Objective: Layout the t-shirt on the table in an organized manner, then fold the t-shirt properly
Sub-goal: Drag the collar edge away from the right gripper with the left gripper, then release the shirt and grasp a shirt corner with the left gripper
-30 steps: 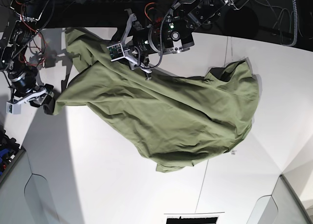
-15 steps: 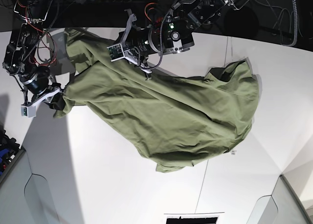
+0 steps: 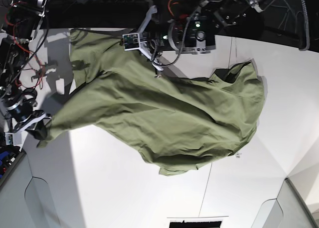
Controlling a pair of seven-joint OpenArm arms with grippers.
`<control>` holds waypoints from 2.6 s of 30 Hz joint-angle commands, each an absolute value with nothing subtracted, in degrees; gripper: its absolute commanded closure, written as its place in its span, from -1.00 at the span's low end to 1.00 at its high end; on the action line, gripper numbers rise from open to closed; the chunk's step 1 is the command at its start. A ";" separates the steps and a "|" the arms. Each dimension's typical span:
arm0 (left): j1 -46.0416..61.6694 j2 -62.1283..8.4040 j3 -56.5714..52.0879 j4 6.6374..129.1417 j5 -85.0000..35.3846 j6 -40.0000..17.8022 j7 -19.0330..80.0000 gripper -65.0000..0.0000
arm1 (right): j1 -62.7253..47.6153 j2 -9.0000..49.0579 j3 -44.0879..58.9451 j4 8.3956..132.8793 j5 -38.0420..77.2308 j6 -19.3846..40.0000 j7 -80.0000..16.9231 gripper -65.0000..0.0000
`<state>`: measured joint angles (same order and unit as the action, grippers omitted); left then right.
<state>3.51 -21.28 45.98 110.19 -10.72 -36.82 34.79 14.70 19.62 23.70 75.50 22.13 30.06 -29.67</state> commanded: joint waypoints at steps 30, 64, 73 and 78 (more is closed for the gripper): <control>2.72 -24.93 13.17 113.03 -26.37 -37.50 37.30 0.53 | 11.53 20.84 32.64 76.47 38.35 31.79 -42.48 -0.28; 3.03 -31.66 5.37 85.25 -34.85 -38.87 39.27 0.30 | -4.99 20.29 31.57 77.10 38.96 31.77 -42.57 1.00; 2.55 -31.99 -0.64 89.14 -37.15 -39.51 39.99 0.30 | -5.85 20.27 32.08 79.94 45.10 32.25 -43.29 1.00; 2.52 -32.73 -4.40 92.31 -43.31 -40.00 42.54 0.30 | -3.42 19.97 32.40 84.60 44.03 32.40 -43.00 1.00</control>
